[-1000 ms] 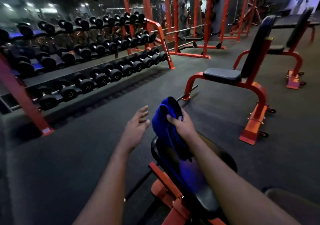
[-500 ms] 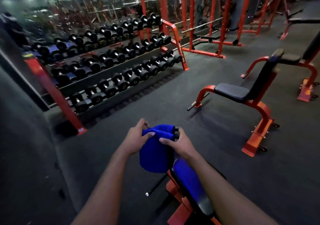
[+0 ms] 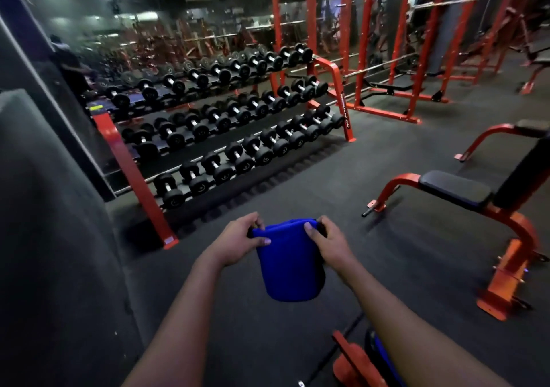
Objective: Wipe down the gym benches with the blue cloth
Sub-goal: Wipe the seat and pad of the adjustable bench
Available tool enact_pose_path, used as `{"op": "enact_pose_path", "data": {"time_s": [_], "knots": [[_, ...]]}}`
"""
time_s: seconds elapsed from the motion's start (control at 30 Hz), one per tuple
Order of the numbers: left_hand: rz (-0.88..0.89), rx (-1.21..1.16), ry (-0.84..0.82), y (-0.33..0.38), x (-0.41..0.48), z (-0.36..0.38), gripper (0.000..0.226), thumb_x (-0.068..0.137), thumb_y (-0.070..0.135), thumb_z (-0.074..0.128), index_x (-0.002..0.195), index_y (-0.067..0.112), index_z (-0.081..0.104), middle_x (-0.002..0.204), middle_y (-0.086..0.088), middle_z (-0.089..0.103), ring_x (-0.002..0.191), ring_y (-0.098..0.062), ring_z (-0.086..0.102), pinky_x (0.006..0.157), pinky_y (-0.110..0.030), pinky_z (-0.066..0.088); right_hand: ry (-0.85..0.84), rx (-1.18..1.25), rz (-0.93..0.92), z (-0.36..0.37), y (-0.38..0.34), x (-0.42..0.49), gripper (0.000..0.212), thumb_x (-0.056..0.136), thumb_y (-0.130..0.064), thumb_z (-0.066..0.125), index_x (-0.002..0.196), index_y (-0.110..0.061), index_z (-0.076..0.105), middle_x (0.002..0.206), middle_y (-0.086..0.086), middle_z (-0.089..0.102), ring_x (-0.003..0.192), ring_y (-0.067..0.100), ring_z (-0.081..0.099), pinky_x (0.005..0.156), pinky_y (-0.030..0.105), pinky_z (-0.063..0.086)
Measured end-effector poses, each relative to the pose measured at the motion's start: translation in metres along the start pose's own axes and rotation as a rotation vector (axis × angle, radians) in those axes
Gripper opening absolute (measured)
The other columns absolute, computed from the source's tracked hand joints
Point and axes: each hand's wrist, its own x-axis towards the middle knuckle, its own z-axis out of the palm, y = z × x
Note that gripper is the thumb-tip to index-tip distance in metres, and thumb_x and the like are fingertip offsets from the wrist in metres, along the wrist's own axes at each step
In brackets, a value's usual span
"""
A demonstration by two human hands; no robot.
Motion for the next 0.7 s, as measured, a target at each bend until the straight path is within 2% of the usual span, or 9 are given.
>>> {"op": "enact_pose_path", "data": {"time_s": [0.1,0.17,0.23,0.3,0.43,0.5,0.6,0.63,0.7], "knots": [[0.016,0.009,0.011,-0.027,0.032,-0.03,0.026,0.083,0.031,0.075,0.086,0.017,0.053,0.084,-0.001,0.061,0.07,-0.011,0.049,0.062,-0.026,0.039,0.031,-0.049,0.013,0.026,-0.01,0.033,0.036,0.098,-0.039,0.056,0.077,-0.011,0.048,0.068,-0.006,0.049,0.065,0.008,0.045,0.054,0.019,0.034],[0.064,0.04,-0.022,-0.052,0.071,-0.05,0.028,0.084,0.033,0.075,0.086,0.017,0.052,0.081,0.002,0.059,0.07,-0.01,0.049,0.061,-0.024,0.038,0.104,-0.056,0.028,0.049,-0.014,0.067,0.045,0.098,-0.045,0.053,0.084,-0.002,0.046,0.07,-0.002,0.047,0.065,0.01,0.043,0.052,0.019,0.032],[0.089,0.007,0.007,-0.049,0.082,-0.052,0.026,0.085,0.028,0.073,0.087,0.016,0.051,0.079,0.004,0.058,0.068,-0.008,0.048,0.058,-0.019,0.036,0.104,-0.088,0.037,0.048,-0.018,0.073,0.049,0.098,-0.048,0.05,0.088,0.0,0.046,0.071,0.0,0.046,0.064,0.01,0.043,0.051,0.018,0.032],[0.14,-0.039,-0.005,-0.059,0.124,-0.06,0.025,0.087,0.022,0.072,0.089,0.014,0.049,0.077,0.004,0.057,0.066,-0.007,0.047,0.055,-0.016,0.036,0.199,-0.088,0.062,0.057,-0.015,0.109,0.047,0.099,-0.047,0.049,0.085,-0.003,0.046,0.07,0.0,0.047,0.063,0.01,0.044,0.051,0.018,0.033],[0.231,-0.072,-0.041,-0.057,0.217,-0.053,0.026,0.089,0.018,0.068,0.098,0.015,0.044,0.075,0.001,0.059,0.064,-0.011,0.049,0.056,-0.021,0.038,0.371,-0.095,0.083,0.046,-0.008,0.177,0.049,0.1,-0.046,0.046,0.091,0.002,0.051,0.074,0.004,0.053,0.069,0.017,0.05,0.052,0.016,0.034],[0.252,-0.084,-0.06,-0.054,0.261,-0.046,0.026,0.09,0.019,0.066,0.106,0.02,0.045,0.077,-0.006,0.062,0.064,-0.012,0.052,0.057,-0.022,0.04,0.404,-0.098,0.091,0.034,-0.004,0.209,0.053,0.1,-0.049,0.043,0.103,0.002,0.056,0.086,0.013,0.062,0.078,0.025,0.058,0.061,0.02,0.041],[0.293,-0.046,-0.096,-0.043,0.344,-0.031,0.025,0.092,0.021,0.064,0.114,0.021,0.052,0.088,-0.004,0.065,0.076,-0.012,0.058,0.059,-0.015,0.04,0.483,-0.088,0.102,0.004,-0.002,0.27,0.056,0.101,-0.049,0.041,0.121,0.001,0.056,0.118,0.023,0.062,0.107,0.033,0.058,0.09,0.04,0.046],[0.302,-0.036,-0.108,-0.038,0.368,-0.027,0.023,0.092,0.021,0.064,0.113,0.019,0.055,0.094,-0.001,0.066,0.082,-0.012,0.059,0.062,-0.011,0.039,0.494,-0.087,0.116,-0.006,-0.003,0.288,0.056,0.101,-0.049,0.04,0.124,0.001,0.054,0.122,0.023,0.059,0.111,0.034,0.057,0.094,0.044,0.044],[0.332,-0.026,-0.131,-0.022,0.417,-0.019,0.019,0.093,0.021,0.063,0.111,0.017,0.06,0.099,0.002,0.065,0.088,-0.011,0.06,0.065,-0.006,0.038,0.516,-0.087,0.118,-0.03,-0.004,0.327,0.06,0.099,-0.056,0.038,0.119,-0.003,0.056,0.116,0.023,0.062,0.105,0.032,0.059,0.092,0.045,0.046]]}}
